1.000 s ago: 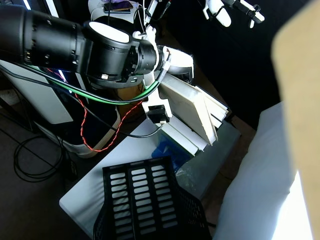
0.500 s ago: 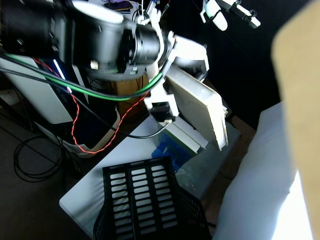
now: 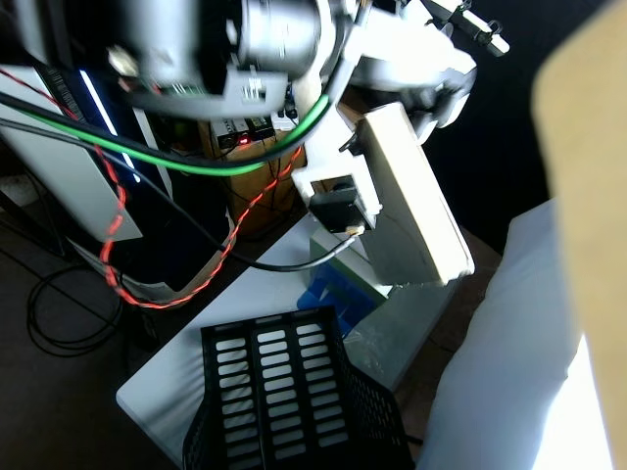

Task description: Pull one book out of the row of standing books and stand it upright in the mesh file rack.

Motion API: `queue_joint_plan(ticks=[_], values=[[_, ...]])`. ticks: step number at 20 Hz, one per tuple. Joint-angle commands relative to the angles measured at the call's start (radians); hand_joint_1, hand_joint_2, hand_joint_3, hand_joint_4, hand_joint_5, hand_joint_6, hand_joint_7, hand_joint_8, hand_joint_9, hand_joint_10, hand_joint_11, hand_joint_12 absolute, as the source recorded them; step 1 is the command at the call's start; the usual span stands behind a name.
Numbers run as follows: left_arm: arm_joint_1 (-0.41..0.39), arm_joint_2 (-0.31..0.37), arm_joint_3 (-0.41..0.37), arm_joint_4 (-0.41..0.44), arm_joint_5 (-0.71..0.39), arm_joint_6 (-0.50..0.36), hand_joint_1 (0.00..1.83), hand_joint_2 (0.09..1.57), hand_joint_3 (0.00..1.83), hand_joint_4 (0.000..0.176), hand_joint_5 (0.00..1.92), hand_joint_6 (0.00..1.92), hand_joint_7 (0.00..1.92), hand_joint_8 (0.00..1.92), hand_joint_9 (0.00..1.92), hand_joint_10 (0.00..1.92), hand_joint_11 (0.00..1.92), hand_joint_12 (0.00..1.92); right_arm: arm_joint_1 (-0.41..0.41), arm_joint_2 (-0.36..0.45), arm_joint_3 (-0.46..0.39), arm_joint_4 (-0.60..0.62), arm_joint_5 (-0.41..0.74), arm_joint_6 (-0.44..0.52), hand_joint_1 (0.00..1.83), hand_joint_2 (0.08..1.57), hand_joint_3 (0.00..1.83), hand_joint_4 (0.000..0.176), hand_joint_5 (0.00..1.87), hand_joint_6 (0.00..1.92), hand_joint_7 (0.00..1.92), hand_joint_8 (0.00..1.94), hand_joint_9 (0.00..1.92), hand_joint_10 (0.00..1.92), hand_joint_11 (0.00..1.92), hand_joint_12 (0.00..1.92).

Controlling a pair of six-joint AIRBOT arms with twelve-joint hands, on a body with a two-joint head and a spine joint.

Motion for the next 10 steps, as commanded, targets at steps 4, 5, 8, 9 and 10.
queue_joint_plan(ticks=[4,5,8,9,10], values=[[-0.009,-0.001,-0.002,-0.016,-0.115,0.002,0.29,1.44,0.0,0.058,0.06,0.01,0.0,0.0,0.0,0.0,0.0,0.0,0.091,0.053,-0.035,-0.093,-0.052,0.065,1.35,1.21,0.0,0.0,0.76,1.25,0.85,1.29,0.71,1.54,0.33,1.92],[-0.01,0.0,-0.002,-0.013,-0.113,0.003,0.29,1.44,0.0,0.062,0.05,0.01,0.0,0.0,0.0,0.0,0.0,0.0,0.106,0.064,-0.046,-0.179,-0.049,0.124,1.35,1.21,0.0,0.0,0.76,1.25,0.85,1.29,0.7,1.54,0.35,1.92],[-0.017,0.0,-0.004,-0.01,-0.109,0.004,0.29,1.44,0.0,0.029,0.06,0.01,0.0,0.0,0.0,0.0,0.0,0.0,0.133,0.108,-0.081,-0.318,-0.044,0.216,1.33,1.23,0.0,0.0,0.79,1.31,0.76,1.35,0.59,1.61,0.22,1.92],[-0.017,0.0,-0.005,-0.01,-0.109,0.004,0.31,1.43,0.0,0.031,0.06,0.01,0.01,0.0,0.0,0.0,0.0,0.0,0.138,0.116,-0.086,-0.346,-0.042,0.236,1.33,1.25,0.0,0.0,0.8,1.34,0.74,1.37,0.55,1.63,0.19,1.92],[-0.017,0.001,-0.007,-0.01,-0.108,0.003,0.35,1.44,0.0,0.026,0.07,0.01,0.01,0.0,0.0,0.0,0.0,0.0,0.141,0.132,-0.095,-0.395,-0.041,0.279,1.33,1.24,0.0,0.0,0.76,1.32,0.73,1.37,0.64,1.65,0.41,1.92]])
